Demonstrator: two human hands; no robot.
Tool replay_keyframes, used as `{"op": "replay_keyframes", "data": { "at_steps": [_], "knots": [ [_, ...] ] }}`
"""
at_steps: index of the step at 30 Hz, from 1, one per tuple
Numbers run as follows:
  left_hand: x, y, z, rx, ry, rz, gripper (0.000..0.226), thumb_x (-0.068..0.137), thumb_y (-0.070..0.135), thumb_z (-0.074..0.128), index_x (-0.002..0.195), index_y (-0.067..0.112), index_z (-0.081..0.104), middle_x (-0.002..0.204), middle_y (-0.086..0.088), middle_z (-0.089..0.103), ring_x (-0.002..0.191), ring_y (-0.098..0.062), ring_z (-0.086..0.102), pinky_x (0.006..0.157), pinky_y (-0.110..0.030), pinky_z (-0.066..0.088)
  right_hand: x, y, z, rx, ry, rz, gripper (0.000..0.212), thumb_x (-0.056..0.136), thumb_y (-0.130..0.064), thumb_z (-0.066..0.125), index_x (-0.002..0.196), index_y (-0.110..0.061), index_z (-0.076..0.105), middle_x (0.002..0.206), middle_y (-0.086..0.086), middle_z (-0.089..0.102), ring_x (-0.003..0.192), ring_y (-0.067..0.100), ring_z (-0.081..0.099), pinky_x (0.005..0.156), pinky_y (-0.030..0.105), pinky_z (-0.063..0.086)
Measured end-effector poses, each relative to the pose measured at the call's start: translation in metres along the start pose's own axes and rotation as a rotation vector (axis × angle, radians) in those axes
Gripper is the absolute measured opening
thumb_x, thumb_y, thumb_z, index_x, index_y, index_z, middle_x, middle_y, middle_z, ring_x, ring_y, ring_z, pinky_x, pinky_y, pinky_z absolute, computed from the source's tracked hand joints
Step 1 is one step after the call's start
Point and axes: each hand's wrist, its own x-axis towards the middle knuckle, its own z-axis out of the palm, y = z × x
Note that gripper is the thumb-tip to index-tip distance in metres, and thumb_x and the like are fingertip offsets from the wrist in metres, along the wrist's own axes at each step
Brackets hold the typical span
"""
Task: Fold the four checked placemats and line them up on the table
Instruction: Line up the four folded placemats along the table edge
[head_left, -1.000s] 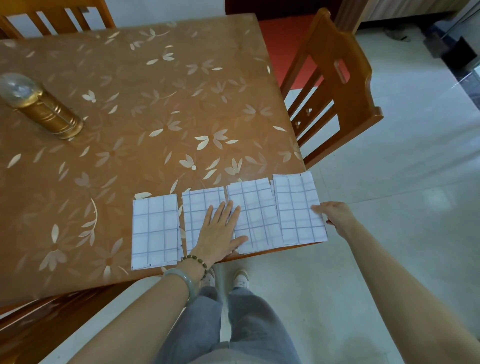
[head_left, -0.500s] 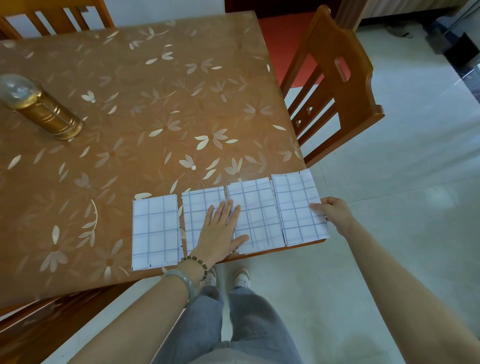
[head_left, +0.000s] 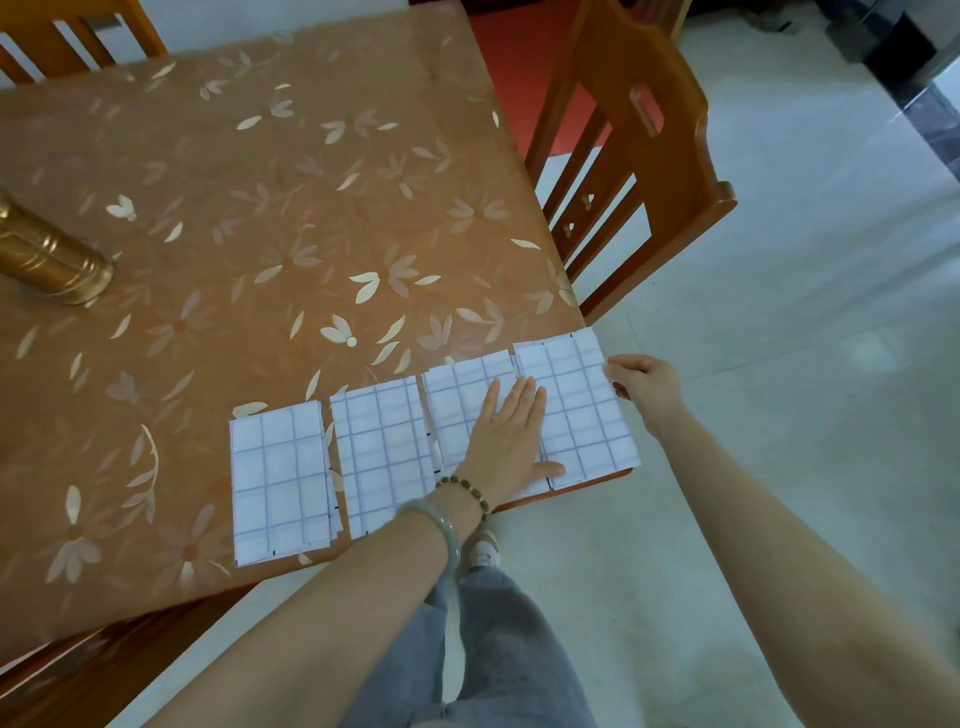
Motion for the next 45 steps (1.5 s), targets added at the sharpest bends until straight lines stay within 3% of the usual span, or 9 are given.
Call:
{"op": "replay_keyframes", "data": {
  "at_steps": [9, 13, 17, 20, 26, 32, 36, 41, 45],
  "knots": [
    [0.005, 0.004, 0.004, 0.031, -0.017, -0.019, 0.104, 0.083, 0.072, 0.043, 0.152, 0.003, 0.004, 0.161, -0.013, 0.004, 0.149, -0.024, -0.002, 0.118, -0.05, -0.007, 0.004, 0.003, 0.004, -0.128, -0.006, -0.023, 0.008, 0.078, -0.009, 0.07, 0.086, -0.01, 0.069, 0.084, 0.005, 0.068, 0.082, 0.022, 0.065, 0.086, 0.038, 0.054],
    [-0.002, 0.0, 0.001, -0.023, 0.015, -0.019, 0.096, 0.086, 0.072, 0.03, 0.153, 0.008, 0.004, 0.162, -0.009, 0.001, 0.149, -0.023, -0.005, 0.119, -0.048, -0.008, -0.004, -0.001, 0.006, -0.249, 0.031, -0.063, 0.035, 0.082, -0.023, 0.066, 0.113, -0.006, 0.063, 0.097, 0.007, 0.064, 0.093, 0.023, 0.06, 0.086, 0.035, 0.048],
    [-0.041, -0.025, 0.006, -0.148, 0.07, -0.16, 0.085, 0.088, 0.073, 0.01, 0.153, 0.021, -0.008, 0.159, -0.002, -0.017, 0.146, -0.022, -0.019, 0.117, -0.045, -0.016, -0.033, 0.009, 0.012, -0.81, 0.135, -0.514, 0.052, 0.086, -0.041, 0.049, 0.129, -0.011, 0.053, 0.13, 0.02, 0.05, 0.12, 0.038, 0.044, 0.1, 0.049, 0.033],
    [-0.082, -0.048, 0.024, -0.155, 0.036, -0.336, 0.084, 0.084, 0.076, 0.002, 0.151, 0.028, -0.014, 0.156, -0.002, -0.025, 0.144, -0.023, -0.025, 0.113, -0.046, -0.021, -0.06, 0.027, 0.032, -1.06, -0.005, -0.734, 0.06, 0.089, -0.053, 0.032, 0.135, -0.019, 0.048, 0.141, 0.023, 0.042, 0.128, 0.044, 0.038, 0.105, 0.058, 0.028],
    [-0.096, -0.049, 0.038, -0.126, 0.04, -0.273, 0.082, 0.087, 0.075, 0.0, 0.153, 0.027, 0.012, 0.161, -0.006, 0.003, 0.148, -0.029, 0.0, 0.116, -0.056, -0.006, -0.085, 0.047, 0.059, -1.252, -0.254, -0.63, 0.078, 0.083, -0.065, -0.012, 0.151, -0.031, 0.006, 0.159, 0.01, 0.006, 0.146, 0.031, 0.003, 0.115, 0.052, -0.001],
    [-0.069, -0.031, 0.039, -0.088, 0.014, -0.178, 0.084, 0.087, 0.074, 0.018, 0.148, 0.018, 0.035, 0.154, -0.012, 0.033, 0.142, -0.032, 0.031, 0.113, -0.061, 0.02, -0.081, 0.047, 0.062, -1.259, -0.233, -0.624, 0.082, 0.085, -0.067, -0.011, 0.15, -0.026, 0.016, 0.157, 0.013, 0.015, 0.145, 0.035, 0.012, 0.114, 0.053, 0.002],
    [-0.066, -0.035, 0.046, -0.046, -0.019, -0.161, 0.091, 0.084, 0.077, 0.01, 0.151, 0.018, 0.028, 0.156, -0.013, 0.027, 0.144, -0.033, 0.027, 0.114, -0.061, 0.016, -0.08, 0.046, 0.063, -1.285, -0.223, -0.651, 0.083, 0.085, -0.068, -0.011, 0.15, -0.027, 0.018, 0.157, 0.014, 0.015, 0.145, 0.037, 0.011, 0.113, 0.055, 0.002],
    [-0.069, -0.04, 0.048, 0.007, -0.002, -0.151, 0.092, 0.081, 0.077, 0.0, 0.154, 0.021, 0.006, 0.161, -0.011, 0.006, 0.149, -0.031, 0.005, 0.116, -0.059, -0.001, -0.082, 0.043, 0.064, -1.335, -0.255, -0.651, 0.096, 0.069, -0.07, -0.03, 0.151, -0.029, 0.0, 0.159, 0.01, -0.005, 0.146, 0.033, -0.007, 0.114, 0.051, -0.008],
    [-0.072, -0.04, 0.041, -0.081, 0.1, -0.193, 0.086, 0.084, 0.078, -0.001, 0.152, 0.025, 0.0, 0.161, -0.01, 0.006, 0.149, -0.031, 0.005, 0.117, -0.058, -0.001, -0.086, 0.041, 0.064, -1.319, -0.253, -0.66, 0.089, 0.074, -0.071, -0.022, 0.151, -0.029, 0.0, 0.159, 0.011, -0.005, 0.146, 0.033, -0.006, 0.114, 0.052, -0.007]
  ]
}}
